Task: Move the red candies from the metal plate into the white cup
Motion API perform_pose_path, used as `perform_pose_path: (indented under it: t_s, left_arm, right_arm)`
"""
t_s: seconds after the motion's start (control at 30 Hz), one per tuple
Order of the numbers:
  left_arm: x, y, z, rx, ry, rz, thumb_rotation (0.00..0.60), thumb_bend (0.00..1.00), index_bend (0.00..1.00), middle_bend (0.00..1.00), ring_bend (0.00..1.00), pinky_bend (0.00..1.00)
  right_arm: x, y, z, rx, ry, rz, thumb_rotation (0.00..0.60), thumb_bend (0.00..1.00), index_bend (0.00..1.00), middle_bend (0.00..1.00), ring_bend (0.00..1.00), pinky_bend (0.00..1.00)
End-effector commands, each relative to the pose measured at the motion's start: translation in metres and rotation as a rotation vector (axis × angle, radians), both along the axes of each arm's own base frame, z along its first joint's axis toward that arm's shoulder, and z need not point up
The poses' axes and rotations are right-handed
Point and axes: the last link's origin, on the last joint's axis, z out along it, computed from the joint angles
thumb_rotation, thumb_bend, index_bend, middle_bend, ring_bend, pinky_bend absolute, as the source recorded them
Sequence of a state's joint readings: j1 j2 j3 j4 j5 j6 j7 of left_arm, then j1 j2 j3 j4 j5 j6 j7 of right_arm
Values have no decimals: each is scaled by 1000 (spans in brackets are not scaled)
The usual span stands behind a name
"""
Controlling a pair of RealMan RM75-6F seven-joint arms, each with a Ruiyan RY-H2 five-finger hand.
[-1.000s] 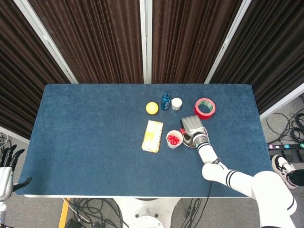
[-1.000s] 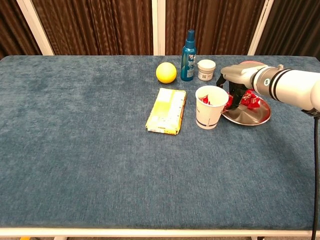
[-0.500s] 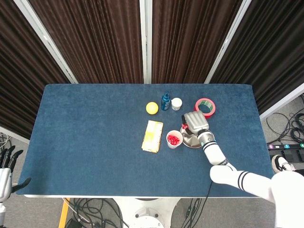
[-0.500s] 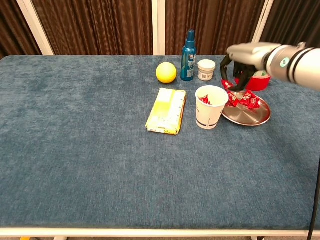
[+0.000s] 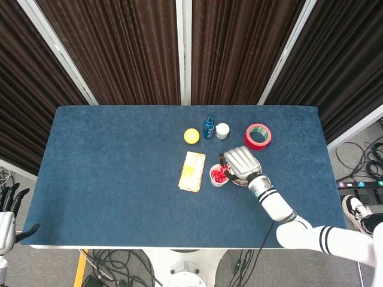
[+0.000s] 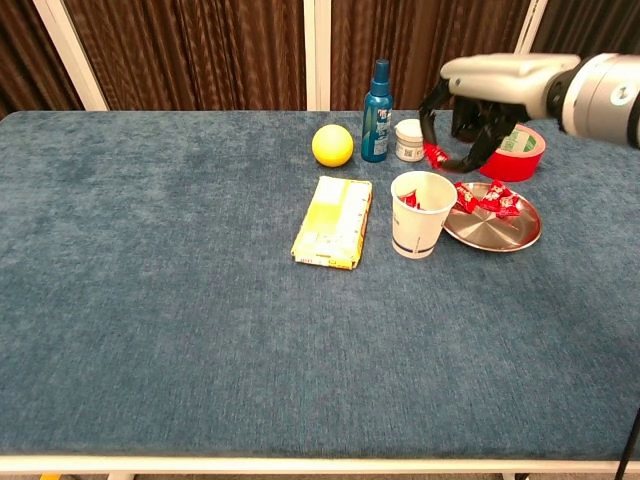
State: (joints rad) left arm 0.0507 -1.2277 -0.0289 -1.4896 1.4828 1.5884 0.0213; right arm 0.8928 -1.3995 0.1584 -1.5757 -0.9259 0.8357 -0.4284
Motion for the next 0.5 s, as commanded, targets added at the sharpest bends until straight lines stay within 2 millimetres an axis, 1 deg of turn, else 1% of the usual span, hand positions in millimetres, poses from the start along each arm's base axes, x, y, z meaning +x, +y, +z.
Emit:
perform_pose_path:
  t_s: [0.03,0.2,0.27,0.33,0.43,0.5]
  left_arm:
    - [0,0,-1,-1,-1,2,600,0,224,169,91,163]
    - [0,1,-2,-4,-1,3,600,0,224,169,91,163]
    - [0,1,-1,0,0,2,600,0,224,169,91,163]
    - [-1,0,-1,1,-1,4,600,0,224,169,90,163]
    - [-1,0,-1,1,-1,1,600,0,225,169,91,163]
    - [-1,0,-2,0,-2,-1,600,0,225,169,91,163]
  right_arm:
    - [0,2,-6,15,21,10,600,256,462,941,910,1000]
    - [-2,1,-6,4,23,5,600,144,358,939,909,1000]
    - [-3,-1,-1,-13,14,-3,600,114,331,938,909,1000]
    - [-7,-5,9,-50,-2,-24,600,104,317,937,909,1000]
    - [-20,-14,23,-110,9,-68,600,104,332,937,909,1000]
    - [-35,-19,26,-129,58,-105,600,105,386,937,910,1000]
